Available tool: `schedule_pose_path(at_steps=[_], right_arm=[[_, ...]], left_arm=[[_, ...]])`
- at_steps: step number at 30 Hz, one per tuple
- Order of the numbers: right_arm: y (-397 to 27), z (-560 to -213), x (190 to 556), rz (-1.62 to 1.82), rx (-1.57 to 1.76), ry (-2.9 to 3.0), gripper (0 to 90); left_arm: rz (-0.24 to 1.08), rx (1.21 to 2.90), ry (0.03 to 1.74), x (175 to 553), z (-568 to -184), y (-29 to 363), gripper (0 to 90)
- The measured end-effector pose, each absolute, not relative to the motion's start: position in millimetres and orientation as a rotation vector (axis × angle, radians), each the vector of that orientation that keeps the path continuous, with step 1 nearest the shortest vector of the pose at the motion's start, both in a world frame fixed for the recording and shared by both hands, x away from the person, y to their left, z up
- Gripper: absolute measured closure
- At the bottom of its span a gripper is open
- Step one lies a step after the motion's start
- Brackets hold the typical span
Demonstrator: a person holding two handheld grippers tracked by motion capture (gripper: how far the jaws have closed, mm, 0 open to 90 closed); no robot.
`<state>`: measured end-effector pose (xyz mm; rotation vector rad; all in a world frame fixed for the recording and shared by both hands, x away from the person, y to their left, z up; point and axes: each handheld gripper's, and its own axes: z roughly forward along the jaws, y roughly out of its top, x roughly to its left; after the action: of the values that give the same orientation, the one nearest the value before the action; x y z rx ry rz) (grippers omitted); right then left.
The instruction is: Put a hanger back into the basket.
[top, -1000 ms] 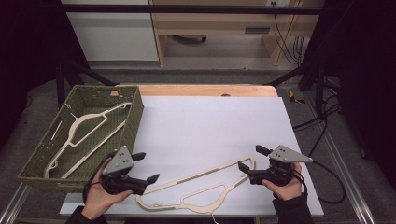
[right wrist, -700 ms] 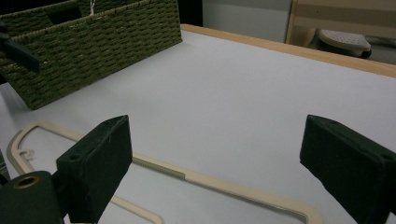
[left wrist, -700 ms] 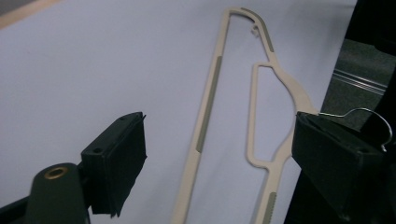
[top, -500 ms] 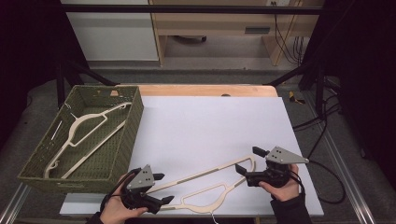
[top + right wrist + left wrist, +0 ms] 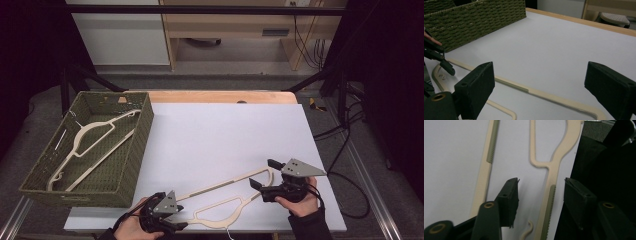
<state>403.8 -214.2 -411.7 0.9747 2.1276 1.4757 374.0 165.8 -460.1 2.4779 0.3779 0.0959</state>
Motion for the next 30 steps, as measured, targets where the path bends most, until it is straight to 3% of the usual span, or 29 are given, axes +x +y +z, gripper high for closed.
schedule_pose_path(at_steps=[7,17,21,30], right_arm=[[-212.0,-412.8,403.8,1.473,0.972,2.136,10.0],[-200.9,-414.4,402.5,1.469,0.939,2.181,10.3],[-195.8,-415.3,401.9,1.462,0.926,2.199,10.3],[-191.8,-417.6,402.5,1.453,0.916,2.221,10.4]], left_arm=[[0.111,2.501,0.371,373.6,-463.5,165.0,59.7],[0.095,2.539,0.347,374.6,-463.1,160.5,62.9],[0.099,2.54,0.385,377.2,-462.0,159.9,75.0],[0.047,2.48,0.441,380.8,-463.5,157.2,77.7]])
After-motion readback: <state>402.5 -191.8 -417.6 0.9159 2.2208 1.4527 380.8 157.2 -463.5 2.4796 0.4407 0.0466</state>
